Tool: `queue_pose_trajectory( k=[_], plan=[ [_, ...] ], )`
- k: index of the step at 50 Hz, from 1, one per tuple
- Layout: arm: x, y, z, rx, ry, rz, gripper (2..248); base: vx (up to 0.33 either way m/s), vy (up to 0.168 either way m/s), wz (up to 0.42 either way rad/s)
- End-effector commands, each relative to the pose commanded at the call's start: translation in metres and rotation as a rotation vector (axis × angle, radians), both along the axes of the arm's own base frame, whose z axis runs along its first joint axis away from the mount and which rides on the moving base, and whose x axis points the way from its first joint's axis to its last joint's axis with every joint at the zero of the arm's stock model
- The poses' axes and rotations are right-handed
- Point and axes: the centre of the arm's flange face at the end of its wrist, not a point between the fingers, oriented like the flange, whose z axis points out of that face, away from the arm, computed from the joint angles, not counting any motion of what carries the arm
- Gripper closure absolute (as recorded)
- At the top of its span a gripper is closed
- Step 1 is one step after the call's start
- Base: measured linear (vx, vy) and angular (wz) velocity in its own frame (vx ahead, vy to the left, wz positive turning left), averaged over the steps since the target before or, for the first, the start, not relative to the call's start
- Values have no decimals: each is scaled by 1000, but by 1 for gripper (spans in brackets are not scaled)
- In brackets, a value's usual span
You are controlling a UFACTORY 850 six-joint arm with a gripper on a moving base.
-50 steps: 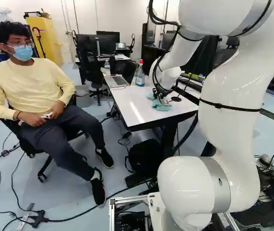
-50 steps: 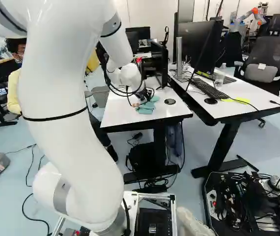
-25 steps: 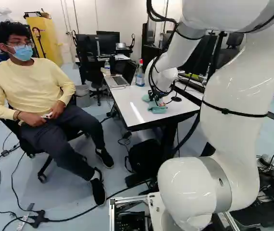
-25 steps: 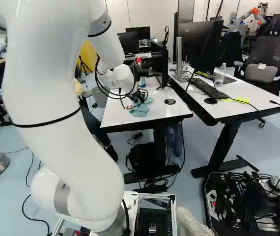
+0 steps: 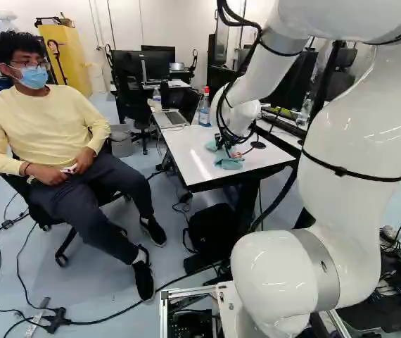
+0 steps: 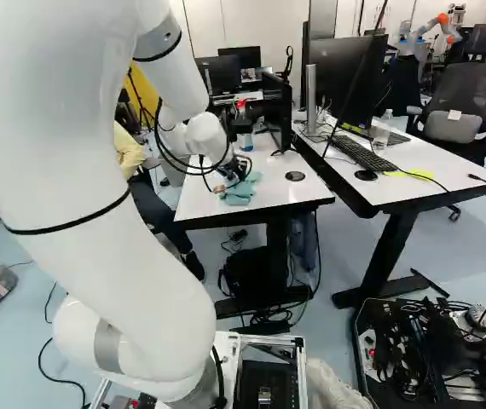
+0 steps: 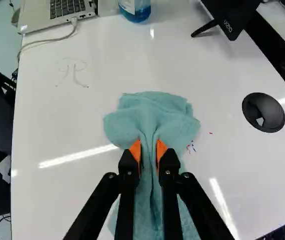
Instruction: Clean the table with the green towel
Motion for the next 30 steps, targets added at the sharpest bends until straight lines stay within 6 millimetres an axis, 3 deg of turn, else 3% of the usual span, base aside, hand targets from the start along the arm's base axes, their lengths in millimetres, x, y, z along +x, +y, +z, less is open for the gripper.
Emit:
queue_pose_trajectory(
  k=[30],
  plan=[
    [-63,31,28,28,24,36,194,0,0,0]
  ],
)
